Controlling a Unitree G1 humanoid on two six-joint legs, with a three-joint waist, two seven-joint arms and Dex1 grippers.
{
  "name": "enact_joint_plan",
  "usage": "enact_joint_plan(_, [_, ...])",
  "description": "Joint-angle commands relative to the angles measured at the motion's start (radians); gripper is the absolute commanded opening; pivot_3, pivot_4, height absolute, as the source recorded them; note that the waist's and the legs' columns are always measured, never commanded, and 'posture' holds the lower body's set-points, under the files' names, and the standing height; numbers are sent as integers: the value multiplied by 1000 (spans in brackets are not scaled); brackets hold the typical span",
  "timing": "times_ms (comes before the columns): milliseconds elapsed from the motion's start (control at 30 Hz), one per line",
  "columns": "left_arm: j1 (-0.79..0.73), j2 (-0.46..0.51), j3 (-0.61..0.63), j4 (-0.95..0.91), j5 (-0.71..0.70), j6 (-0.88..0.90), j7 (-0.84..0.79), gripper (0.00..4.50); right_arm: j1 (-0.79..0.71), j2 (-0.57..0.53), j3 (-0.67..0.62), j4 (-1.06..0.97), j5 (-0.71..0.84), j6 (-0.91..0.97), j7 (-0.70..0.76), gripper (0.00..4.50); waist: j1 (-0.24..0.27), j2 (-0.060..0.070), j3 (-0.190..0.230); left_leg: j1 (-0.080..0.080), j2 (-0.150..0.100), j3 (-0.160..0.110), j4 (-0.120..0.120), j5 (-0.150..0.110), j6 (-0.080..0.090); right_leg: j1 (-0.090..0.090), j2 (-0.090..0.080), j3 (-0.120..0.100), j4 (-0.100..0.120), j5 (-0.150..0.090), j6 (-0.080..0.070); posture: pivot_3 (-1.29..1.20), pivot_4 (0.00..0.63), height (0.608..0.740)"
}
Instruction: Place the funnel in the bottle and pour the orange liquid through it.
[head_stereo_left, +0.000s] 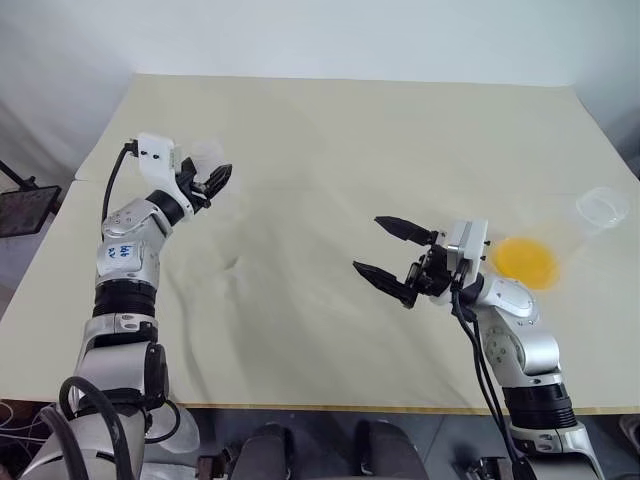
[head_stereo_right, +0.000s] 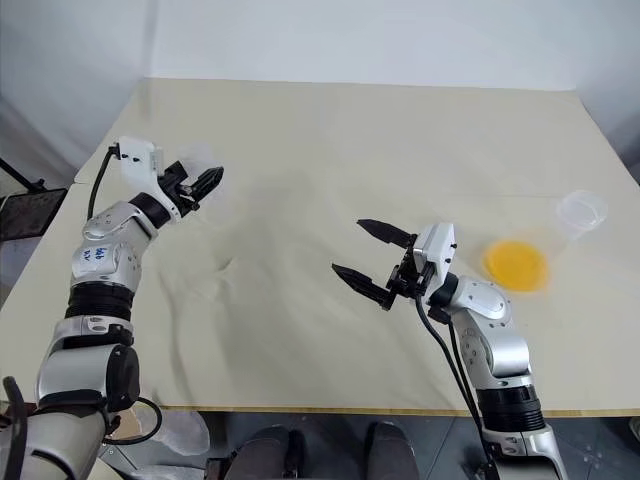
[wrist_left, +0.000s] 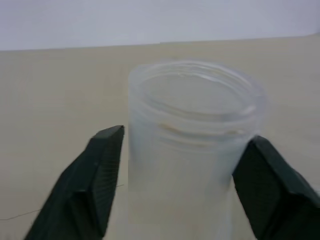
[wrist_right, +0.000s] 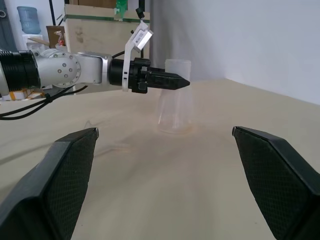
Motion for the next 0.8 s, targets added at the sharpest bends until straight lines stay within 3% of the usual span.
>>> enact_joint_plan(33, [-32,0,12,6,-2,-49,-22,2457,16,1,-14,-43,2,-24,-11,4500,0,0,0,0,0,0,0,0,0,0,0,0,0,0,0,0,150,740])
enact_joint_plan(233, [-36,-22,26,-105,-79,-129,-169,2447,40,-26,-43,-68,2,-26,-19,4500,2,0,0,-1,0,0,0,0,0,-1,0,0,0,0,0,0,150,740])
enact_joint_plan(467, [-24,-81,-155,-347,-129,-26,-468,2447,146,-141,-181,-121,31,-9,-35,4500,10,0,0,-5,-2,1,2,0,0,-1,-1,-2,0,0,0,0,150,740])
enact_joint_plan(600, [-37,-202,-277,-322,-72,-60,-509,2447,286,-194,-299,-149,41,-9,-49,4500,26,0,0,-4,-1,4,2,0,0,0,0,-3,0,0,0,0,150,740])
enact_joint_plan(800, [-40,-287,-350,-186,31,-177,-500,2447,396,-192,-358,-221,48,-7,-94,4500,21,-1,0,-3,0,11,2,0,0,-2,1,2,-1,0,0,0,150,740])
